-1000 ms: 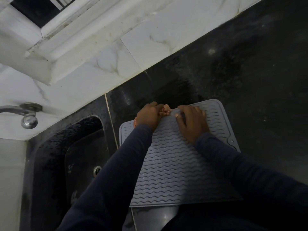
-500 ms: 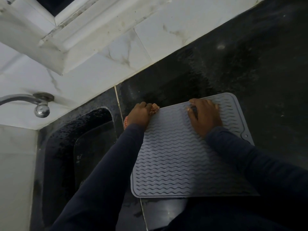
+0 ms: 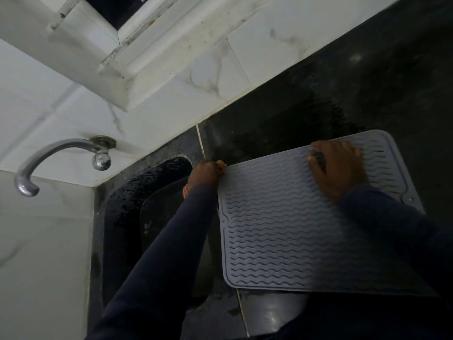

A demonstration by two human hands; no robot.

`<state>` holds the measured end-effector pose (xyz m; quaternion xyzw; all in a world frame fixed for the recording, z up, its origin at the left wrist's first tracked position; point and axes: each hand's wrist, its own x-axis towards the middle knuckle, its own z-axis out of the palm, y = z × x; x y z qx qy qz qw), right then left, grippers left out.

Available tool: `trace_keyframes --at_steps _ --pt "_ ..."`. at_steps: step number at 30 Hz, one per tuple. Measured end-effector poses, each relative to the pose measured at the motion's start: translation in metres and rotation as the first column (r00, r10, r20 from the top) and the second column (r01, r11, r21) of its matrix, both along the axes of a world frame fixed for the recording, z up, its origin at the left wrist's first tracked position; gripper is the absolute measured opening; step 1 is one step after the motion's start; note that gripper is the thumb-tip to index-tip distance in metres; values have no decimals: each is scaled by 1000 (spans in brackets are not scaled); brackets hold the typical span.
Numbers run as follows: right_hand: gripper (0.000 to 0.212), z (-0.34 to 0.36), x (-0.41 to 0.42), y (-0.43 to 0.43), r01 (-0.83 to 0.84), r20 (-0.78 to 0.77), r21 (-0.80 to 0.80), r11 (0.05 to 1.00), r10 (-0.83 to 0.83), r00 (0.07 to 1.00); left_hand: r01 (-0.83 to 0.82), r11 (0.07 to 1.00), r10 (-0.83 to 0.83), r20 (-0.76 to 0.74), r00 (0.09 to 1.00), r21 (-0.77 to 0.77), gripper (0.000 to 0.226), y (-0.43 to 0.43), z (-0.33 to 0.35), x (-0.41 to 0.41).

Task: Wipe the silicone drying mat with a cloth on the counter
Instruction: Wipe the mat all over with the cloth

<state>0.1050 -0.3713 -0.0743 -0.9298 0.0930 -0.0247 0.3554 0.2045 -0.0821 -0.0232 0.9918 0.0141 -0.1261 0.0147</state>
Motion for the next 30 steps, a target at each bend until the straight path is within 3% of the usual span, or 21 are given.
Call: trace_keyframes --at_steps 4,9,14,17,20,22,24,25,26,29,30 --pt "45 -1 0 0 -4 -12 -6 1000 3 1000 119 984 -94 180 979 -133 29 -19 -7 -2" --pt "38 2 1 0 -6 -33 -21 1000 5 999 213 971 -206 69 976 -110 33 -30 -24 -10" --pt "37 2 2 0 -15 -27 -53 998 14 1000 -117 992 117 7 993 48 24 47 -10 -1" --pt "38 3 2 2 -42 -55 -107 993 36 998 -322 943 331 136 934 -85 30 73 11 -35" --pt "34 0 8 3 -26 -11 -111 993 25 1000 -358 844 447 154 881 -399 32 52 25 -90" --pt "33 -2 3 -6 35 58 -94 995 -30 998 -287 700 450 91 889 -654 23 19 39 -126" --pt "34 5 9 -13 111 90 -140 984 -99 991 -221 555 375 5 927 -802 17 -13 42 -155" --pt "37 -12 -14 5 -93 39 -237 967 106 994 -333 443 472 -100 876 -832 18 -32 28 -236" --pt "40 -11 -12 9 -138 20 -281 950 149 989 -308 404 452 -105 886 -862 20 -48 24 -257" --pt "46 -11 -5 6 -140 -5 -346 928 148 989 -279 474 360 -105 927 -836 24 -76 -7 -302" --pt "48 -9 -5 6 -143 -12 -362 921 148 989 -223 546 312 -51 949 -807 28 -83 -13 -309"
